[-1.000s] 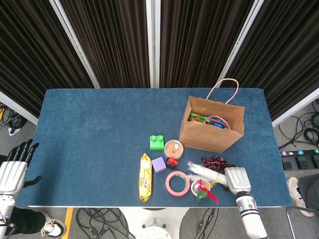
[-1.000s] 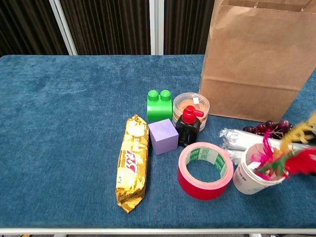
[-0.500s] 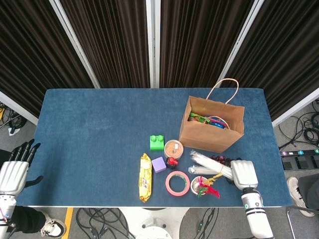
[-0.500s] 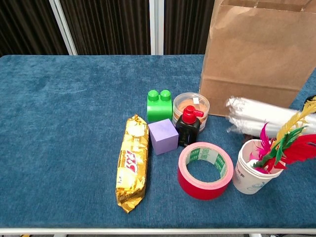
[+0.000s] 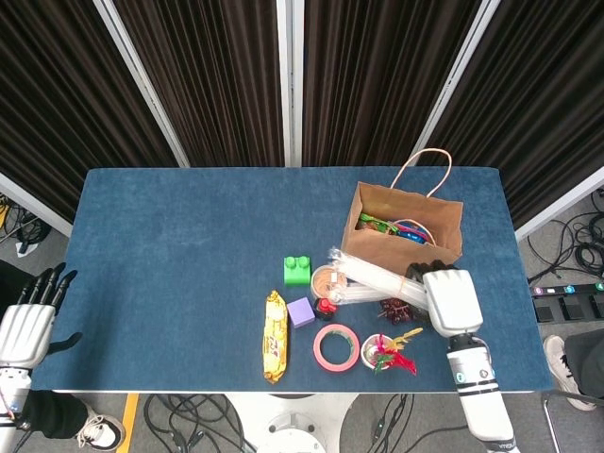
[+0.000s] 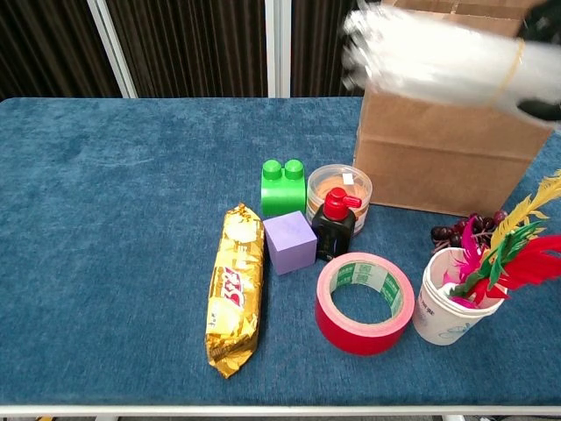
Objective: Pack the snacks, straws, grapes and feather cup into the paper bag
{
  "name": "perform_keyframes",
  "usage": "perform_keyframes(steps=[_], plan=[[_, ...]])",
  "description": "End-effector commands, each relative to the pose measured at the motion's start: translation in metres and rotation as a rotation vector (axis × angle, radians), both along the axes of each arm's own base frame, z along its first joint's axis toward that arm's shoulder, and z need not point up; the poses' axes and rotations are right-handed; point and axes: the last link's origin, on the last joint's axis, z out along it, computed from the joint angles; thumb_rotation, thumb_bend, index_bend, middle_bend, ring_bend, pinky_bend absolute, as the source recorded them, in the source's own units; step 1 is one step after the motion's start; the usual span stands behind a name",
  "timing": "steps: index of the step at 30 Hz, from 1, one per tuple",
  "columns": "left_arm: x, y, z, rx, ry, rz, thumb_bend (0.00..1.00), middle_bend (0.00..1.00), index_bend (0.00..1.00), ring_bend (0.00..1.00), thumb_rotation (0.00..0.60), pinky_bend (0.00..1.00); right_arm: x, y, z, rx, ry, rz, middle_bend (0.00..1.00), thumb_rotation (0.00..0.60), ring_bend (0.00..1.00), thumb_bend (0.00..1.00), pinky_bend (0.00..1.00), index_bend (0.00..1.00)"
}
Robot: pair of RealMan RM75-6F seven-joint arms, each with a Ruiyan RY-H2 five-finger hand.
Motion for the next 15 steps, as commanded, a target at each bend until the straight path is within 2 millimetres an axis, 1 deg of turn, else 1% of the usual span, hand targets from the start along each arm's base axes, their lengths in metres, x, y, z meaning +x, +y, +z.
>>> perform_keyframes(steps=[1, 8, 11, 15], plan=[[0.0, 0.001, 0.0, -0.001, 0.0, -0.001, 0.07, 0.09, 0.1, 0.0, 0.6, 0.14, 0.03, -0.003, 0.008, -0.025, -0.01, 0.079, 0.58, 0.6, 0.44, 0.31, 0.58, 0.62], [0.001, 0.001, -0.001, -0.006, 0.001, -0.004, 0.07, 0.09, 0.1, 0.0, 0.6, 0.14, 0.078, -0.001, 0.017, -0.06, -0.027, 0.208, 0.58, 0.6, 0.44, 0.31, 0.58, 0.62], [0.001, 0.0, -0.001, -0.005, 0.001, -0.002, 0.07, 0.09, 0.1, 0.0, 0.6, 0.14, 0.094, -0.001, 0.023, -0.092, -0.047, 0.256, 0.58, 0.6, 0.44, 0.31, 0.58, 0.62], [0.001, 0.0, -0.001, -0.002, 0.001, -0.002, 0.07, 0.09, 0.1, 0.0, 0.6, 0.14, 0.108, -0.004, 0.037, -0.179, -0.081, 0.319, 0.58, 0.6, 0.44, 0.31, 0.58, 0.62]])
